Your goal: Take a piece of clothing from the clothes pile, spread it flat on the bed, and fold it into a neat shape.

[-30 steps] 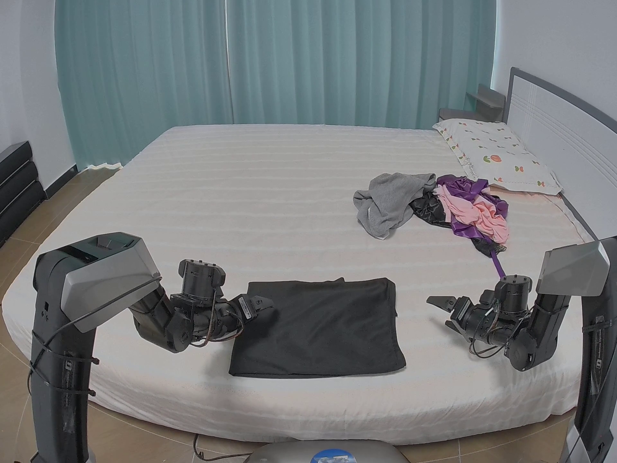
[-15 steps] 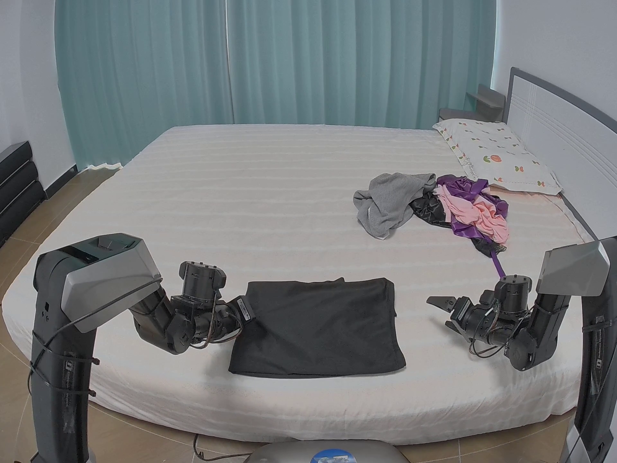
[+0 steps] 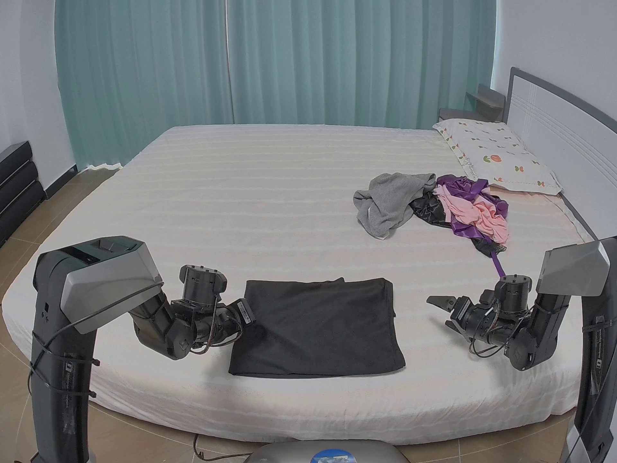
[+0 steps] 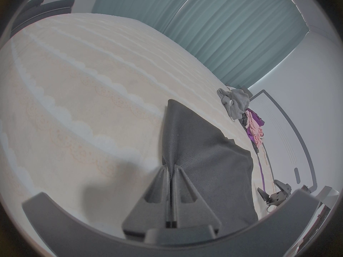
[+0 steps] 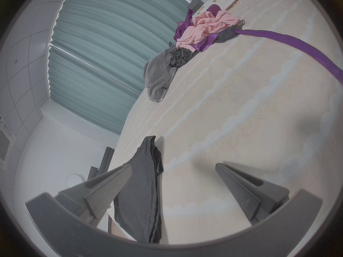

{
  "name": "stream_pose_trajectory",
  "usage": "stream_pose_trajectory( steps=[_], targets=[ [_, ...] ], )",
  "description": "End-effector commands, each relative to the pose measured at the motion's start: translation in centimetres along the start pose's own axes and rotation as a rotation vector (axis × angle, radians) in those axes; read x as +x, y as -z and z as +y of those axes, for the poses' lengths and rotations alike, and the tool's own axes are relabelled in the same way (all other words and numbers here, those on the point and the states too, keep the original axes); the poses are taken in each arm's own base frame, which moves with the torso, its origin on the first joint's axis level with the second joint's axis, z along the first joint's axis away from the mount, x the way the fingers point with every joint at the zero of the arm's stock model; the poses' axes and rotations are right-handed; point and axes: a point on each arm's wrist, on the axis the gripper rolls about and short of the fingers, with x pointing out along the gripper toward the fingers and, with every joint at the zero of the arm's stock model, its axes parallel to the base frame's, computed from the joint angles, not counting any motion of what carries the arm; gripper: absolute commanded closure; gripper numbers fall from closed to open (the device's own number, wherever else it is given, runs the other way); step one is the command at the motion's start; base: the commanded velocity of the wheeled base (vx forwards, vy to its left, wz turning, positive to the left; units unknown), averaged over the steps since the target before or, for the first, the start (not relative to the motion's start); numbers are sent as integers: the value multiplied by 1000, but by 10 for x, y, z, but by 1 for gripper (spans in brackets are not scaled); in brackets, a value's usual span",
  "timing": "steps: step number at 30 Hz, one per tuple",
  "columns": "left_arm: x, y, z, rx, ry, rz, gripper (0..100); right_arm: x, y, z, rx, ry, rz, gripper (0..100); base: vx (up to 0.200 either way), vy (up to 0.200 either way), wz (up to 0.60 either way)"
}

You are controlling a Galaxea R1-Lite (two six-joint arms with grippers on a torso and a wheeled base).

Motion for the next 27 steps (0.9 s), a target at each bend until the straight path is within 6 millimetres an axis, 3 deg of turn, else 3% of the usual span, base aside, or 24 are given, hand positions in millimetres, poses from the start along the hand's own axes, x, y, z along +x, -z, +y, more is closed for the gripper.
stream_pose_trajectory(
  steps=[1, 12, 27],
  targets=[
    [-2, 1, -1, 1, -1, 3, 100, 0, 0, 0, 0, 0, 1, 0, 0, 0, 0],
    [-4, -1, -1, -4, -2, -2, 100, -1, 0, 1, 1, 1, 2, 0, 0, 0, 0],
    [-11, -6, 0, -44, -23, -28, 100, 3, 10, 13, -19, -23, 30, 0, 0, 200, 0]
  ],
)
